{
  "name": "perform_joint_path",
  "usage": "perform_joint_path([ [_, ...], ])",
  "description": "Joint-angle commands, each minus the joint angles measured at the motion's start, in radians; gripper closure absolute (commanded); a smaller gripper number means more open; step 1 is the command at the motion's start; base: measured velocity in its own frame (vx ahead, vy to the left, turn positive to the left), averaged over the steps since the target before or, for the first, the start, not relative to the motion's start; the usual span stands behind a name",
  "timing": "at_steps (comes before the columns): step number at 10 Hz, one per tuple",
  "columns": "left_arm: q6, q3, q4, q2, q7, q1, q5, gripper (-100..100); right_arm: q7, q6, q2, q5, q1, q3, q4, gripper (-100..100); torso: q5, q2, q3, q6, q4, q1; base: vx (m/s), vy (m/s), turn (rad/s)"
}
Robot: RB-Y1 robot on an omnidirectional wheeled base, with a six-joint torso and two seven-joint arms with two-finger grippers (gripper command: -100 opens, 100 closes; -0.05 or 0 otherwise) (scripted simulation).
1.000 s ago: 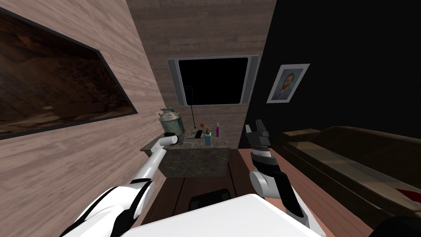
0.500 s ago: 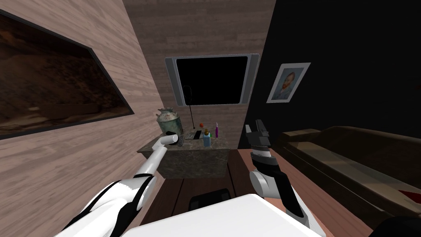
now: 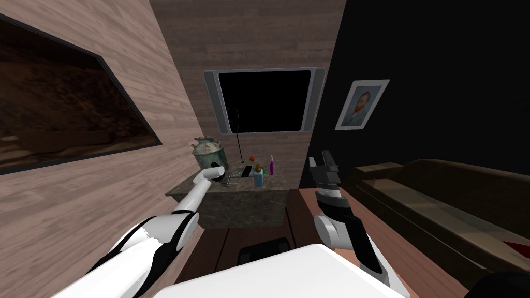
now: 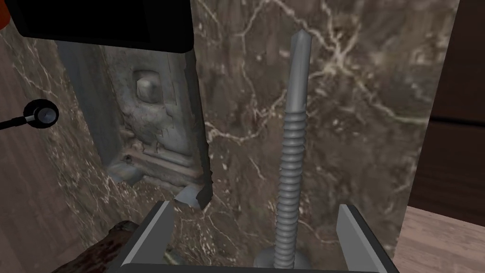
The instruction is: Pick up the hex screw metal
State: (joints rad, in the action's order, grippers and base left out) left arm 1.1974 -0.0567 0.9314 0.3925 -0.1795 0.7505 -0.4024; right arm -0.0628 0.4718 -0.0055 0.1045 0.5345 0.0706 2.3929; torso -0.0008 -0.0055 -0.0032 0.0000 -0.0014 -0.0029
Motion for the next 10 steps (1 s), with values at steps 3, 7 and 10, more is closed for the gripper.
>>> perform_joint_path([
  [3,0.092,0.008,-0.091,0.010,0.001,0.047,0.014,-100,0.000,0.000,0.000,0.000,0.000,0.000,0.000,0,0.001,0.002,0.001,0.000,0.000,0.003,0.043,-0.016,-0.020],
  [7,0.196,0.019,-0.178,0.021,0.006,0.098,0.034,-100,0.000,0.000,0.000,0.000,0.000,0.000,0.000,0,0.000,0.000,0.000,0.000,0.000,0.002,0.063,-0.022,-0.027],
  [10,0.263,0.024,-0.216,0.025,0.008,0.119,0.044,-100,0.000,0.000,0.000,0.000,0.000,0.000,0.000,0,0.000,0.000,0.000,0.000,0.000,0.001,0.058,-0.020,-0.027],
])
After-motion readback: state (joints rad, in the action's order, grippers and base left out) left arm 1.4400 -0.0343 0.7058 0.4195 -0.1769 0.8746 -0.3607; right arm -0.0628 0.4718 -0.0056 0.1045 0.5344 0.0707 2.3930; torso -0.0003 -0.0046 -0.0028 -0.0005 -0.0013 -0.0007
